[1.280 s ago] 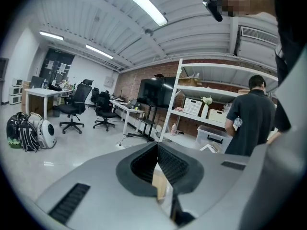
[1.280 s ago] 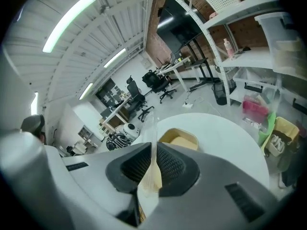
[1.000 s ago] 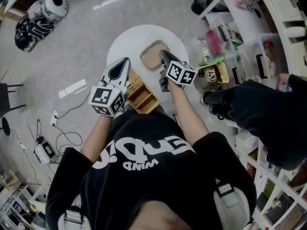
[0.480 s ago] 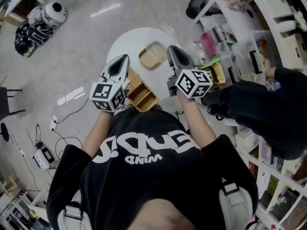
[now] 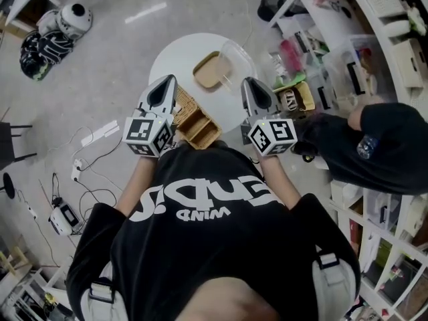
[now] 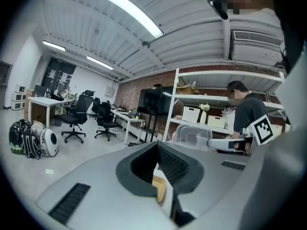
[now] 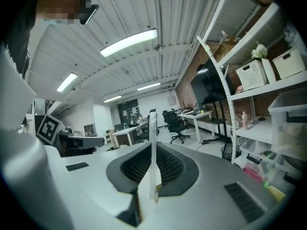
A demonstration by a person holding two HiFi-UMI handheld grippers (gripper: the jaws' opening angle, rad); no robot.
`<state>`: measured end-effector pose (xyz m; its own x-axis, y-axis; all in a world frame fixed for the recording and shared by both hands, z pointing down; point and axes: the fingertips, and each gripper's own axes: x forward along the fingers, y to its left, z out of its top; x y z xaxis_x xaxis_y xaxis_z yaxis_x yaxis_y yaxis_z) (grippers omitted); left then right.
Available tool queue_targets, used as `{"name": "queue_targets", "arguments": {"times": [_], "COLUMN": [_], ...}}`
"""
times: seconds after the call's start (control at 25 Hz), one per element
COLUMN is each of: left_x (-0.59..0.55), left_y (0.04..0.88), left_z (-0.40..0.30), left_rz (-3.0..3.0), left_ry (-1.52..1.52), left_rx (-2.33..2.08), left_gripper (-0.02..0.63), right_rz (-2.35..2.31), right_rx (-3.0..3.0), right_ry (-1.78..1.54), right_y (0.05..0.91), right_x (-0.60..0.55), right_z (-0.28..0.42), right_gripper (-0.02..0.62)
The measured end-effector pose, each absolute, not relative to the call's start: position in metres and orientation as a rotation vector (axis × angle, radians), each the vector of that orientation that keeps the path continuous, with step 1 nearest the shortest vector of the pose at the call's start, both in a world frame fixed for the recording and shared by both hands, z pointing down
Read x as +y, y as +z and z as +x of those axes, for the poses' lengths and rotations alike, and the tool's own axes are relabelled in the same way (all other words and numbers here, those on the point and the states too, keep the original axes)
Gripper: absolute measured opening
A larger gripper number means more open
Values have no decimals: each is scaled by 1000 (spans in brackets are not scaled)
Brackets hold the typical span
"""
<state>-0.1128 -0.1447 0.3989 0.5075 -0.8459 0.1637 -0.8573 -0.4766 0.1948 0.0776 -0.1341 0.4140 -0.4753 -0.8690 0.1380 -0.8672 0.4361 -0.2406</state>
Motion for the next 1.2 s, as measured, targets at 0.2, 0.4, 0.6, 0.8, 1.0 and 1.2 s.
{"name": "queue_targets", "arguments": {"times": [0.2, 0.4, 0.6, 0.8, 1.0, 1.2], "left_x": [-139, -140, -142, -144, -148, -151], "left_y": [398, 403, 406, 404, 406, 406], "left_z": [-111, -106, -105, -106, -111, -109], "left_rz": [2521, 2526, 2532, 2521, 2522, 2531], "left_ry": [70, 78, 84, 79, 80, 83], "left_rx": [-1440, -1424, -1421, -1424, -1427, -1417], "left_gripper": [0, 0, 0, 0, 0, 0], "right_rz": [-1650, -1666, -1664, -1654, -1649, -1650], "right_rx": [2637, 2641, 2636, 2629, 2624, 2618], "right_ry": [-457, -486, -509, -533, -553, -569], "right_y": [433, 448, 452, 454, 456, 457], "right_x": [-127, -130, -132, -134, -137, -141], "right_z": [84, 85, 86, 83, 79, 80], "right_gripper": [31, 31, 30, 29, 28, 29]}}
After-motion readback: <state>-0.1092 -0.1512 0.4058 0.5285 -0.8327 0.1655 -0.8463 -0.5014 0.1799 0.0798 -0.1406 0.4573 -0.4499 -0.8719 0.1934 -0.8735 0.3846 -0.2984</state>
